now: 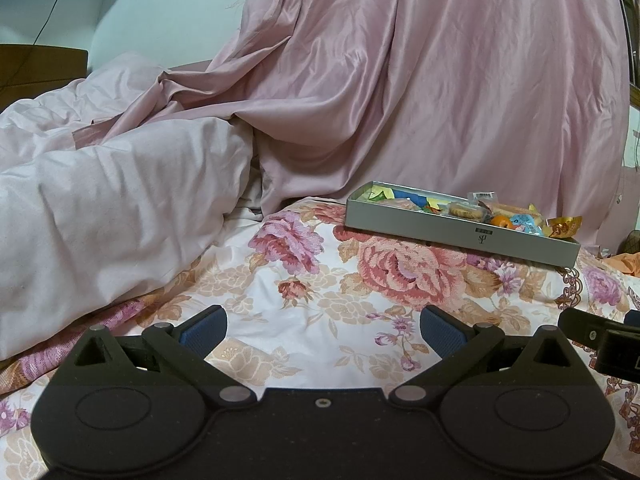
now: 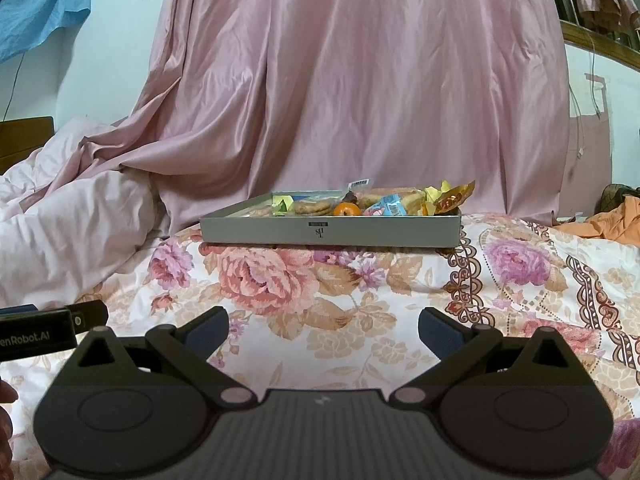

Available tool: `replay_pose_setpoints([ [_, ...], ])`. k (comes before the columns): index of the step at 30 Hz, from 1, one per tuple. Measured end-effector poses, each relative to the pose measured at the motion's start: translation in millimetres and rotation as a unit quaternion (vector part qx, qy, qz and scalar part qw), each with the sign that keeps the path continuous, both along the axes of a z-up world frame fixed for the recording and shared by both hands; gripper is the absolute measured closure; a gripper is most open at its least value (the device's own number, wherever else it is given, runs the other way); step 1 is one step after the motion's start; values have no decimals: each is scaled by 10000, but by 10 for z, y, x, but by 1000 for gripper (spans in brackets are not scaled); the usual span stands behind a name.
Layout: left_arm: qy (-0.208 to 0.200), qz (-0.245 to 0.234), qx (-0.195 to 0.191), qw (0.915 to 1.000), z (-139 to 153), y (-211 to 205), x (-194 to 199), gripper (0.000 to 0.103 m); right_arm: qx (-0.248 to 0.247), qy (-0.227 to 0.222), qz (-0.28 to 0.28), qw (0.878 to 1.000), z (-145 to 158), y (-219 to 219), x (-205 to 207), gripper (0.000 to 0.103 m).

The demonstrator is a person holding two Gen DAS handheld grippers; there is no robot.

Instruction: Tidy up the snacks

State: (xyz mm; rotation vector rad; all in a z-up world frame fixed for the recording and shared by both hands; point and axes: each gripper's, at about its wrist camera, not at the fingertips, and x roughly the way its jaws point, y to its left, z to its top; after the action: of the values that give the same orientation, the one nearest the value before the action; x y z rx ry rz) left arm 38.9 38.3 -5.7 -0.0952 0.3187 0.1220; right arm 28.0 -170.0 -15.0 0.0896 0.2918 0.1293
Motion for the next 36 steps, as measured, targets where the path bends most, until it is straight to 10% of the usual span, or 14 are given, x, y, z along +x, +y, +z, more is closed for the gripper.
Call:
replay_pose_setpoints([
  [36,185,258,500,9982,2,-122,-5,1,-8,95,12,10000,-14,17,-7,0],
])
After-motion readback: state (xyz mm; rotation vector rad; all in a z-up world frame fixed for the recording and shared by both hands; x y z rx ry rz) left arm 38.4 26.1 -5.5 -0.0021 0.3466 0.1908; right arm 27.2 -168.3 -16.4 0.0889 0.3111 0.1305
